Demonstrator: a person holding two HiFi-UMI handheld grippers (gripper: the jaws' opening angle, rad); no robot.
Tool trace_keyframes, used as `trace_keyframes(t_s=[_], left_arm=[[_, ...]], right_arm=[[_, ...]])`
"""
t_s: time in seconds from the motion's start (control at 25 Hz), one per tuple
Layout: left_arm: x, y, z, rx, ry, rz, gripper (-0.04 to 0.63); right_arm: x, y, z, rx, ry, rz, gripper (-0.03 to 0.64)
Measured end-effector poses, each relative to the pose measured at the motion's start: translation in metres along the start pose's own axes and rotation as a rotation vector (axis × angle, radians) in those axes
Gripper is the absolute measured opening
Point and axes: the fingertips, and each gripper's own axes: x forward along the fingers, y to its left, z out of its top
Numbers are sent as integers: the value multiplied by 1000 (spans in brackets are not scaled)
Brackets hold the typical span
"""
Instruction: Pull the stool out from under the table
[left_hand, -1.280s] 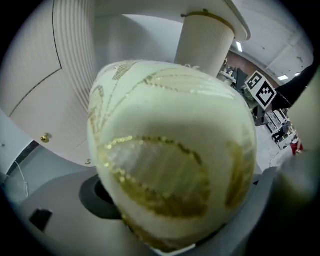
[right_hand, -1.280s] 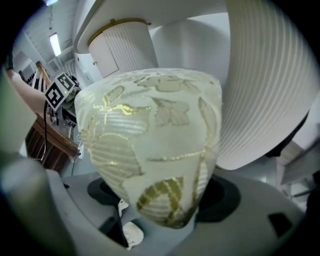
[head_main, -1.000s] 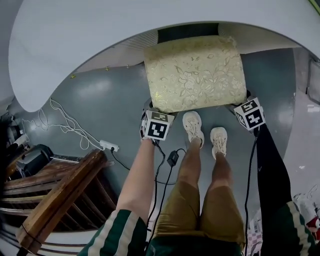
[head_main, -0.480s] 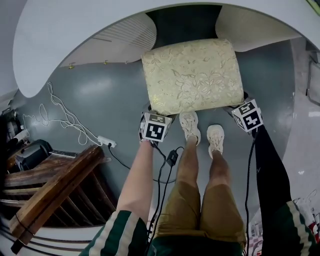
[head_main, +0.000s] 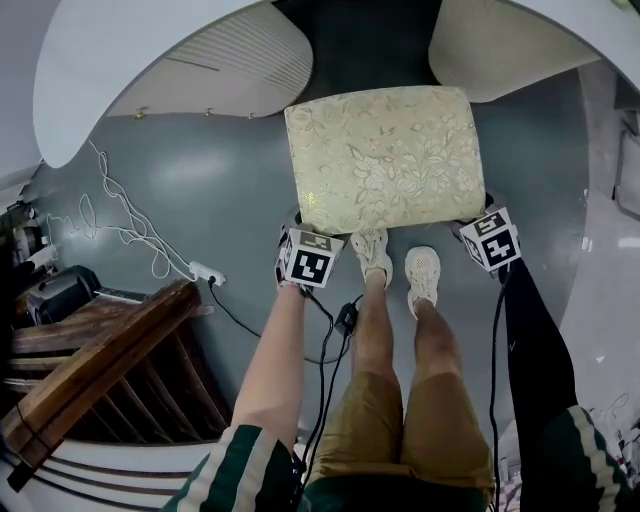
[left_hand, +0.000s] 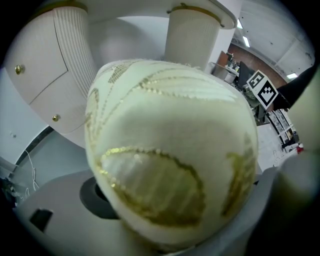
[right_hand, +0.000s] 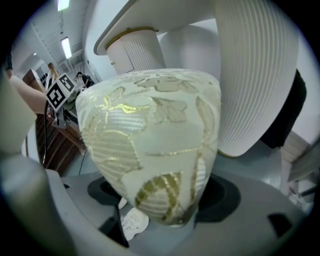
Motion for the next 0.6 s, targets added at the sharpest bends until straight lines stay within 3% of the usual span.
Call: trace_keyframes(t_s=[0.6], left_arm=[[-7, -2, 3, -15, 0, -1, 443]], right_arm=[[-6, 0, 2, 6, 2, 17, 426]])
